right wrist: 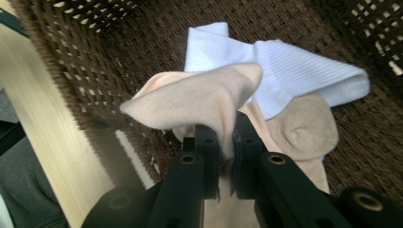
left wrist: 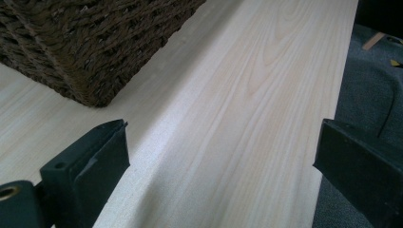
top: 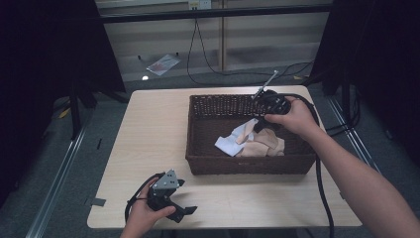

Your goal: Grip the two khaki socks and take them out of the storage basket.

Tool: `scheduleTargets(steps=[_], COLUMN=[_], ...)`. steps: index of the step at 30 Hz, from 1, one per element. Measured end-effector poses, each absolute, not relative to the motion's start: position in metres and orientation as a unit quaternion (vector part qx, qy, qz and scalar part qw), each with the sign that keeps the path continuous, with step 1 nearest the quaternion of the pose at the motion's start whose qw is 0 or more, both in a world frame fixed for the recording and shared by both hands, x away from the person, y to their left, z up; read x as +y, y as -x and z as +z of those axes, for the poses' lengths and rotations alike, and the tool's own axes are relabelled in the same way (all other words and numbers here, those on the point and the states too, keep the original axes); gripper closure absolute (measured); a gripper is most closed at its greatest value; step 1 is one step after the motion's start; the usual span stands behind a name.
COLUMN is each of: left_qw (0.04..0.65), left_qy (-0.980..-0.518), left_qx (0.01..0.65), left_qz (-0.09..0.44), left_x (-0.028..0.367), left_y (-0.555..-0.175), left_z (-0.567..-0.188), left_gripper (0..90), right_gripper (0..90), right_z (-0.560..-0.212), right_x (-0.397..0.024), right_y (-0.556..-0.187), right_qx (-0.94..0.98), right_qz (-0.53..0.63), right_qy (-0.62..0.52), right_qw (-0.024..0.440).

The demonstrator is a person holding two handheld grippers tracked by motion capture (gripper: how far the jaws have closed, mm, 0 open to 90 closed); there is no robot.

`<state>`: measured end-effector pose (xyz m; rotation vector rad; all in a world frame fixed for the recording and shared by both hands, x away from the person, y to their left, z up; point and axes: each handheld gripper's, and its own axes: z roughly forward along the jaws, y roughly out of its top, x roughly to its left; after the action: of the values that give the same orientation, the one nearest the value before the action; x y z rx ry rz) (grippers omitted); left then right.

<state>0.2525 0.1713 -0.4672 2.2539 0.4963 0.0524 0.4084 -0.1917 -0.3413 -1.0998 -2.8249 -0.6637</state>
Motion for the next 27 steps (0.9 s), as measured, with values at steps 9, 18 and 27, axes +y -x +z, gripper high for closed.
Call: scheduleTargets(steps=[9,18,27], left_qw=[0.41,0.409,0.405], left_qy=[-0.89,-0.891,-0.893], left_qx=[0.197,0.196,0.195], left_qz=[0.021,0.019,0.018], left_x=[0.171,0.17,0.17], left_y=[-0.252,-0.252,-0.252], left_z=[-0.468,-0.468,-0.467], left_gripper=[3.6,3.6,3.6], right_gripper=[83.9,83.8,83.7], right_z=[-0.313,-0.296,-0.289], right_x=[-0.198,-0.199,-0.193], right_y=[-0.399,-0.389,-0.372], right_qx=[-0.912,-0.915,-0.919], right_qz=[-0.228,-0.237,-0.254], right_qy=[0.34,0.326,0.301], right_qw=[0.013,0.009,0.021])
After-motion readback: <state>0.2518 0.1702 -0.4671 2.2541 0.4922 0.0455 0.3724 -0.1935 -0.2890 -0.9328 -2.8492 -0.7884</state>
